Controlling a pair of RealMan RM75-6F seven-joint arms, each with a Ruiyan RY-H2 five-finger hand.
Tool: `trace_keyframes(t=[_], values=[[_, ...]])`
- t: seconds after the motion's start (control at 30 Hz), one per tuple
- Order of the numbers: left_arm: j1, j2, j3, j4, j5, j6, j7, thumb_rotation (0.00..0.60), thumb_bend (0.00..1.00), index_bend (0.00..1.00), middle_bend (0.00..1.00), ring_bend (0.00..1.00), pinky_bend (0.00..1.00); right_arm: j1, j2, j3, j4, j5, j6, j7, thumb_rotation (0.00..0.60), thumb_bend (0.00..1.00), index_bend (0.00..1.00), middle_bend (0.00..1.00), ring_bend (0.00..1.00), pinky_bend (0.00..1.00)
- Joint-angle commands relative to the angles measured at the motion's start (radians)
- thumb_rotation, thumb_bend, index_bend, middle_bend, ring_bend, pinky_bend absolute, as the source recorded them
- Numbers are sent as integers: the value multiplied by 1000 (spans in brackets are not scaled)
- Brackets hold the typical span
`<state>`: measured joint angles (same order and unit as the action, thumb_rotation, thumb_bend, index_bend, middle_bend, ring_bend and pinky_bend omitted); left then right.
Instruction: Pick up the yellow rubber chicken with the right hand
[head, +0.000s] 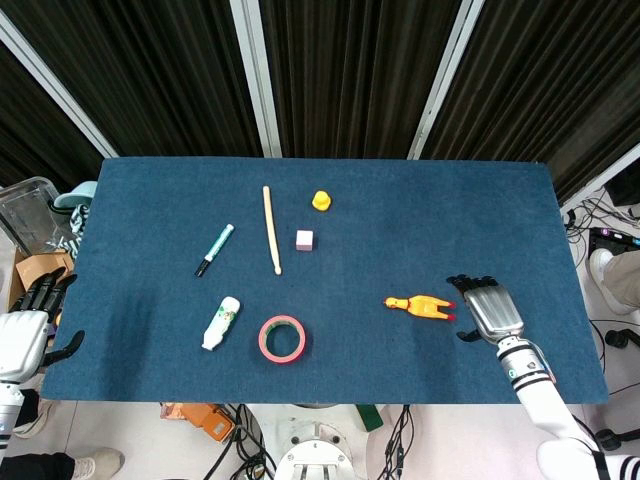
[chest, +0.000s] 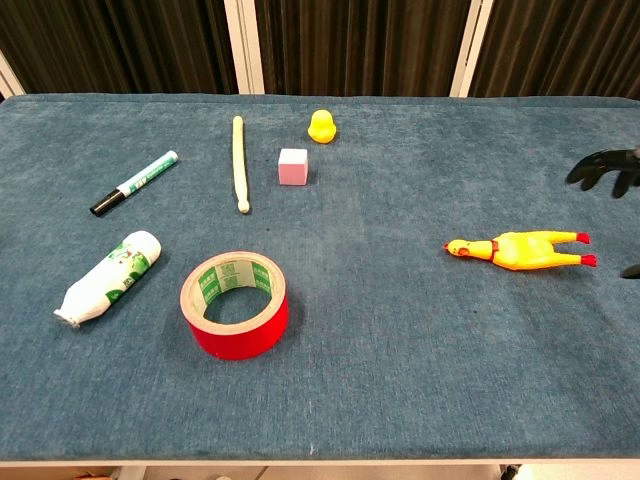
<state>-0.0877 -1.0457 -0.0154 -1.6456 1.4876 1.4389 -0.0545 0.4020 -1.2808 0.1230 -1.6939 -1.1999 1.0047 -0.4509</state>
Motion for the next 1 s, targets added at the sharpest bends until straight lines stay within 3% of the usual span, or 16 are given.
trace_keyframes(t=[0.03, 0.3, 1.0], values=[[0, 0, 0, 0, 0, 0, 0, 600, 299, 96, 0, 23, 208, 19, -27, -1, 24, 7, -15, -7, 600, 35, 314, 307, 381, 325], [-1, 1, -2, 2, -4, -3, -3, 600, 299, 96, 0, 23, 208, 58, -89, -6, 77, 21, -33, 7, 600, 45, 345, 326, 407, 370], [-3, 7, -3, 0, -14, -13, -9, 600, 299, 96, 0, 23, 230, 124, -253, 1, 249, 24, -36, 85, 600, 216, 473, 404, 522, 496]])
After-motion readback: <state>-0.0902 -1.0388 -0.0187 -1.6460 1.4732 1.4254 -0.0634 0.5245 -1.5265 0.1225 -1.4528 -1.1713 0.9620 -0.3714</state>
